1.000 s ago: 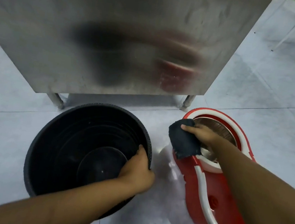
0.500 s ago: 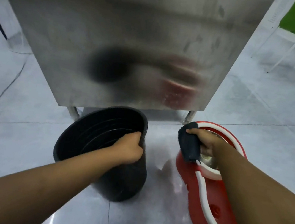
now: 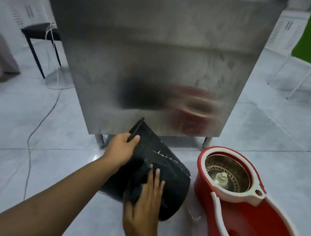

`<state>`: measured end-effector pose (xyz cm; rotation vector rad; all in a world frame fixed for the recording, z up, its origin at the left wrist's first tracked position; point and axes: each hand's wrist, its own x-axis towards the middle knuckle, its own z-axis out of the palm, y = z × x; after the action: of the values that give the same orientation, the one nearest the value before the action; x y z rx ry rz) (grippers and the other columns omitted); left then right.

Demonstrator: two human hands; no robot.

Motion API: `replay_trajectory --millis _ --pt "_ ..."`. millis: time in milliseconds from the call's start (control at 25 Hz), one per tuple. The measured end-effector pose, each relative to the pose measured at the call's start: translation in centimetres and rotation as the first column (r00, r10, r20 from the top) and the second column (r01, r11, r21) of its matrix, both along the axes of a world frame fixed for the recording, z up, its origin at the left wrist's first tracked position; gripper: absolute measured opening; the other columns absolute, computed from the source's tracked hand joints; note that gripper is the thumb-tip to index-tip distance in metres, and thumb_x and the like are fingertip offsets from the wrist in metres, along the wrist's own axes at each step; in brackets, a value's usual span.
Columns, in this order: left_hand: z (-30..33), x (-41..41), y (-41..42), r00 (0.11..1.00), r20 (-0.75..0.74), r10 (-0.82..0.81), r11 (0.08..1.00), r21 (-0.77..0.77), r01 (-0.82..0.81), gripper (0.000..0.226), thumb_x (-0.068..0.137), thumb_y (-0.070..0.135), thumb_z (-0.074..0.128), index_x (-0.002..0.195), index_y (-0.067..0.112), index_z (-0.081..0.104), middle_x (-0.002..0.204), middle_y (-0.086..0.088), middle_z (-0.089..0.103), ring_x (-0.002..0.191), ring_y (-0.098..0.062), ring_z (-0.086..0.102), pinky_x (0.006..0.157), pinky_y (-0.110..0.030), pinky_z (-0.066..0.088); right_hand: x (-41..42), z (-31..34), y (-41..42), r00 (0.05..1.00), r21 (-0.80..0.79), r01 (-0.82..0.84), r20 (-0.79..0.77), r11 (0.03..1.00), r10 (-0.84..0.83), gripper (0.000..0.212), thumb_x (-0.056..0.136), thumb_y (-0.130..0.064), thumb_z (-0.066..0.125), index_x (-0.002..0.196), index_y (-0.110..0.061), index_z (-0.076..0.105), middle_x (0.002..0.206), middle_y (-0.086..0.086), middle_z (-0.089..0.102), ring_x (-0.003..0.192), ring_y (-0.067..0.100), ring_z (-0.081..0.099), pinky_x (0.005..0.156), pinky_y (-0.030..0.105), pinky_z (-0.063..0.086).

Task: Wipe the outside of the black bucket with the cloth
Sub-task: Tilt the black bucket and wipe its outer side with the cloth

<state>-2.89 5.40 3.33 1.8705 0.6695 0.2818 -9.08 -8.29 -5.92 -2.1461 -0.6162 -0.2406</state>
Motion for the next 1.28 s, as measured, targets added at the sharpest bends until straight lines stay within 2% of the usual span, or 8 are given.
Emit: replay_trajectory --millis 160,360,600,760,960,1080,1160,1280 --pt "2.5 -2.7 -0.9 0.998 0.015 -0.059 0.998 0.023 0.058 0.041 0.092 0.042 0.057 0.072 0.010 0.072 0.069 -0.006 0.074 0.069 -0.020 0.068 0.069 -0.031 0.055 3.0 5.1 1.6 0.993 -0.046 -0.053 0.099 0.998 0.057 0.053 0.091 -0.038 0.033 0.140 -0.018 0.041 0.162 -0.006 0.013 0.150 0.010 -0.001 0.121 0.039 0.001" --pt "4.0 -4.8 -1.4 0.992 0.095 -0.080 0.995 0.065 0.074 0.044 0.093 0.039 0.056 0.087 -0.001 0.071 0.086 -0.031 0.070 0.082 -0.041 0.069 0.078 -0.049 0.057 10.0 3.8 -4.6 0.875 0.119 0.229 -0.460 0.966 -0.151 0.033 0.097 -0.043 0.039 0.122 -0.026 0.052 0.124 0.002 0.062 0.122 0.028 0.055 0.094 0.036 0.042" --pt "3.3 -4.1 -1.4 0.987 0.156 -0.024 0.998 0.064 0.015 0.052 0.093 0.043 0.054 0.092 -0.007 0.066 0.092 -0.037 0.065 0.090 -0.048 0.064 0.073 -0.044 0.054 1.2 1.2 -2.5 0.988 0.093 0.156 -0.024 0.983 -0.154 0.074 0.093 -0.035 0.042 0.148 -0.045 -0.007 0.158 -0.027 -0.014 0.147 0.003 -0.017 0.119 0.033 -0.014" --pt "3.1 -4.1 -2.1 0.978 0.158 -0.134 0.988 0.104 0.118 0.037 0.094 0.035 0.056 0.082 0.004 0.071 0.080 -0.022 0.073 0.082 -0.038 0.068 0.077 -0.053 0.054 3.8 6.1 -0.5 0.998 0.051 -0.023 0.067 0.998 0.020 0.061 0.097 -0.042 0.030 0.151 -0.039 0.002 0.157 -0.028 -0.008 0.144 -0.004 -0.017 0.118 0.027 -0.011" --pt "3.8 -4.7 -1.2 0.973 0.227 -0.047 0.993 0.112 0.022 0.038 0.095 0.033 0.054 0.085 0.000 0.070 0.081 -0.022 0.071 0.079 -0.030 0.068 0.067 -0.035 0.056 10.0 3.9 -4.9 0.914 0.281 0.239 -0.389 0.929 -0.118 0.029 0.097 -0.036 0.045 0.125 -0.042 0.042 0.134 -0.011 0.049 0.137 0.024 0.041 0.107 0.032 0.030" --pt "3.9 -4.4 -1.1 0.973 0.229 0.028 0.996 0.074 -0.046 0.042 0.095 0.035 0.052 0.092 -0.003 0.068 0.087 -0.023 0.071 0.083 -0.030 0.067 0.068 -0.033 0.055 4.4 2.0 -3.8 0.946 0.227 0.251 -0.263 0.941 -0.189 0.061 0.094 -0.033 0.046 0.145 -0.038 0.013 0.158 -0.026 0.001 0.150 0.011 -0.009 0.118 0.033 -0.002" --pt "3.7 -4.2 -1.6 0.978 0.205 -0.031 0.996 0.091 0.013 0.041 0.095 0.035 0.053 0.089 -0.003 0.068 0.084 -0.025 0.070 0.082 -0.033 0.067 0.072 -0.044 0.057 1.1 3.0 -1.8 0.992 0.137 0.066 -0.119 0.988 -0.049 0.068 0.096 -0.036 0.041 0.146 -0.039 -0.006 0.145 -0.041 -0.030 0.138 -0.006 -0.032 0.114 0.028 -0.021" --pt "3.5 -4.7 -2.3 0.971 0.182 -0.157 0.979 0.155 0.129 0.040 0.093 0.034 0.056 0.081 -0.002 0.067 0.076 -0.025 0.067 0.076 -0.037 0.066 0.074 -0.054 0.055 4.1 5.4 -0.9 0.993 0.166 0.012 -0.120 0.986 0.008 0.066 0.097 -0.046 0.035 0.149 -0.044 -0.005 0.152 -0.038 -0.017 0.142 -0.003 -0.023 0.115 0.029 -0.016"
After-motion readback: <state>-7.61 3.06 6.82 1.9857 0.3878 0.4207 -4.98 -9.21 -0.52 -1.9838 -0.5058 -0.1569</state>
